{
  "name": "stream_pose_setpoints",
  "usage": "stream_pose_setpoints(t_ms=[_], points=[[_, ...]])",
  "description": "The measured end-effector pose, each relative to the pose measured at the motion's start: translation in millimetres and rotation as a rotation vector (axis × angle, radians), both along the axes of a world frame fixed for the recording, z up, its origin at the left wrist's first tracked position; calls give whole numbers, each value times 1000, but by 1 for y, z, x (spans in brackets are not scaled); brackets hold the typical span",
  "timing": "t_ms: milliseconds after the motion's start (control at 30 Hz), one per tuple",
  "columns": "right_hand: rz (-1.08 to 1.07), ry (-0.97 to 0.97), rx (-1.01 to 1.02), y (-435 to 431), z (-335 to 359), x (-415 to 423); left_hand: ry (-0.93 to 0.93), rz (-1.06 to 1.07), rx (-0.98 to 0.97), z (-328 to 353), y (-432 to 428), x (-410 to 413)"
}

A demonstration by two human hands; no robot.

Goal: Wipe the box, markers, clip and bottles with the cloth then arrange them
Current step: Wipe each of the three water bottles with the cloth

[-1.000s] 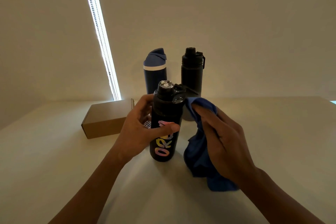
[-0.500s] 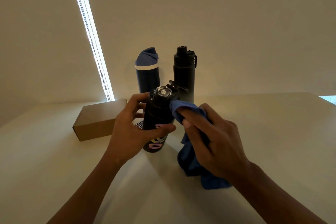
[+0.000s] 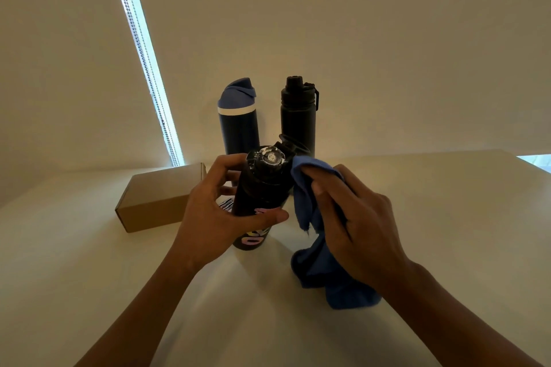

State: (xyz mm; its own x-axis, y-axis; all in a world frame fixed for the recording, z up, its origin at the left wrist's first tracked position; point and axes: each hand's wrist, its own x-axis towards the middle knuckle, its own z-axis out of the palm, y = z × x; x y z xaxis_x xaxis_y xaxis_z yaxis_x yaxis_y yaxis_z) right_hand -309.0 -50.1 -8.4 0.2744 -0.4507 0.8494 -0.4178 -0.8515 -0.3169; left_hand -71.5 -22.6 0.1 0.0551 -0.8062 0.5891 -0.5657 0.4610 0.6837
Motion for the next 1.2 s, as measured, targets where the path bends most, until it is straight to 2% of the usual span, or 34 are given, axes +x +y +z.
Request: stream_pose_setpoints(t_ms=[100,167,267,367,700,900,967,1100,1200], points=[[78,-3,-82,-4,-6,12,0,-16,19,0,0,1],[29,-49,-76,-9,-8,18,-10,-27,43,1,1,2],[-66,64,-16,-3,2,6,-44,-68,108,5,3,8],[-52,53,-7,0,5,-4,-61,-79,159,7,4,15],[22,38,-11,14,13,-2,-64,5,124,7,2,11],[60,-65,-34,9,3,11,-51,-106,218,4,1,9],[41,25,-39,10,6,6,-71,-157,255,2,4,6],[-30,74,-57,6,7,-3,145,-241,341,11,15,7],[-2,48,-75,4,7,-5,78,-238,344,14,16,10]])
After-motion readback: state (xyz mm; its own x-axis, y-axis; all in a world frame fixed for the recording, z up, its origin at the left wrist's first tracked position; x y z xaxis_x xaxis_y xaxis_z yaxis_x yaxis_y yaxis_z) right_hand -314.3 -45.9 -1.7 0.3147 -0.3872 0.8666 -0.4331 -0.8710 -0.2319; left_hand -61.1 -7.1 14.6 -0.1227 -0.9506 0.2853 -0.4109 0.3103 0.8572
